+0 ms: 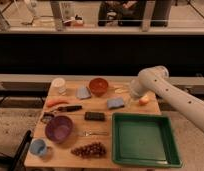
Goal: Place sponge in table surface
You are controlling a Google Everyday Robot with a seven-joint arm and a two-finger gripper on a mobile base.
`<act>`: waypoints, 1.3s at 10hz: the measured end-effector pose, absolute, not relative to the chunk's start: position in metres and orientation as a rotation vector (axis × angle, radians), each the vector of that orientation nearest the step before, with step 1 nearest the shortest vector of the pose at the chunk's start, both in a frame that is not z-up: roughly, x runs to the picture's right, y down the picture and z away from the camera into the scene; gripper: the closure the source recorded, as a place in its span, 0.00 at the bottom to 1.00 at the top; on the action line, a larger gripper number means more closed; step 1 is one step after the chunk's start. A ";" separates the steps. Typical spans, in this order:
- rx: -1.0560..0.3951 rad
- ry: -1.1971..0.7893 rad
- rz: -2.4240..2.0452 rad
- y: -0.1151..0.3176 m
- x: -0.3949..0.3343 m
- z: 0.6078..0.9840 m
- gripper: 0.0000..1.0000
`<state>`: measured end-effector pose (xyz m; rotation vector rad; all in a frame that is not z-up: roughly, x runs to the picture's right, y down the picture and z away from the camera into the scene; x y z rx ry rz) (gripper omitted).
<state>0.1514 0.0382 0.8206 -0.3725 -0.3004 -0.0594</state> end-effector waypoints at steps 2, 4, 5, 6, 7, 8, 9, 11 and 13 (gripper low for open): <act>-0.371 -0.318 -0.085 0.036 0.141 0.831 0.20; -0.381 -0.333 -0.100 0.037 0.134 0.842 0.20; -0.392 -0.341 -0.103 0.042 0.132 0.851 0.20; -0.398 -0.349 -0.109 0.044 0.127 0.856 0.20; -0.407 -0.358 -0.112 0.046 0.125 0.861 0.20; -0.423 -0.366 -0.112 0.050 0.124 0.867 0.20; -0.435 -0.376 -0.112 0.051 0.120 0.873 0.20; -0.464 -0.397 -0.111 0.056 0.114 0.885 0.20; -0.481 -0.406 -0.104 0.058 0.113 0.896 0.20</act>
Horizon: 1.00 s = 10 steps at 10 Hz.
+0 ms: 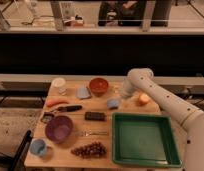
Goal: Place sponge in table surface
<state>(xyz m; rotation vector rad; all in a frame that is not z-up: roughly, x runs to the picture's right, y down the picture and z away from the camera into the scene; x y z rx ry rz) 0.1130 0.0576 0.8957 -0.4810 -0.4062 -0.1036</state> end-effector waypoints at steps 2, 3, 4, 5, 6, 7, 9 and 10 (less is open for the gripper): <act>-0.502 -0.412 -0.100 0.061 0.108 0.908 0.20; -0.510 -0.412 -0.094 0.062 0.109 0.911 0.20; -0.518 -0.413 -0.082 0.064 0.111 0.916 0.20; -0.535 -0.410 -0.065 0.068 0.112 0.922 0.20; -0.550 -0.405 -0.051 0.073 0.112 0.927 0.20; -0.559 -0.401 -0.038 0.076 0.114 0.932 0.20; -0.580 -0.380 -0.001 0.082 0.125 0.940 0.20; -0.593 -0.368 0.017 0.086 0.131 0.946 0.21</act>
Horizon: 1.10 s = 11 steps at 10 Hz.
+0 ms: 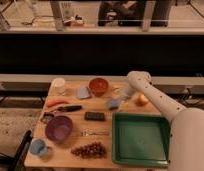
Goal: Place sponge in table surface
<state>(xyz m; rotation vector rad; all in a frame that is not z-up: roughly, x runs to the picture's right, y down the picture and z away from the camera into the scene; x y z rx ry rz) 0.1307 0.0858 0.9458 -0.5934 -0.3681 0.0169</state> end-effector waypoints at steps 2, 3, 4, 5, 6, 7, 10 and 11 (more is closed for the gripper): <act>-0.604 -0.358 0.045 0.088 0.137 0.951 0.35; -0.612 -0.354 0.059 0.088 0.141 0.950 0.45; -0.612 -0.352 0.071 0.086 0.144 0.950 0.55; -0.613 -0.339 0.079 0.081 0.145 0.948 0.67; -0.614 -0.328 0.086 0.073 0.145 0.944 0.76; -0.623 -0.317 0.095 0.066 0.145 0.938 0.86; -0.617 -0.301 0.132 0.038 0.155 0.916 1.00; -0.613 -0.297 0.137 0.027 0.157 0.904 1.00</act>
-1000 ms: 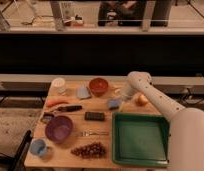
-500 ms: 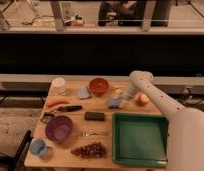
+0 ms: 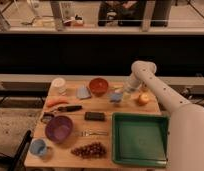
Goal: Place sponge in table surface
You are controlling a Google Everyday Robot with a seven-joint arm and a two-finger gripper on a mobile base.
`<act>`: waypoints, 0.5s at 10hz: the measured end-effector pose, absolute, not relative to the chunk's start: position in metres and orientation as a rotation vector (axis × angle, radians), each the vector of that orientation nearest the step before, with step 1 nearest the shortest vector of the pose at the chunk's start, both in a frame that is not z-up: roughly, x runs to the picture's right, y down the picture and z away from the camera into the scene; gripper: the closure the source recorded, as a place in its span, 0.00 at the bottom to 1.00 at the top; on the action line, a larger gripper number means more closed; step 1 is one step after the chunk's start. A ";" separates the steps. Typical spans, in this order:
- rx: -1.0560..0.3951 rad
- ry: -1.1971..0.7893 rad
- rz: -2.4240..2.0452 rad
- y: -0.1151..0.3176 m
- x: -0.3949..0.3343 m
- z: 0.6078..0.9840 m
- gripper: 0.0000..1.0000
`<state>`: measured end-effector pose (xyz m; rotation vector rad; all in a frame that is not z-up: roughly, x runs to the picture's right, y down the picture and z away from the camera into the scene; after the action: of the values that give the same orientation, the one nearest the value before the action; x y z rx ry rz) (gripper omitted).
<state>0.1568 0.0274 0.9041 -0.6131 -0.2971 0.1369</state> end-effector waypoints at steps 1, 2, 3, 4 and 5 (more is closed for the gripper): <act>-0.604 -0.291 0.142 0.017 0.160 0.889 1.00; -0.602 -0.286 0.145 0.015 0.163 0.881 1.00; -0.603 -0.283 0.147 0.016 0.165 0.875 1.00; -0.604 -0.285 0.145 0.021 0.163 0.872 1.00; -0.601 -0.288 0.142 0.024 0.160 0.872 1.00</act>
<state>0.1603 0.0240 0.8719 -0.6006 -0.2875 0.1420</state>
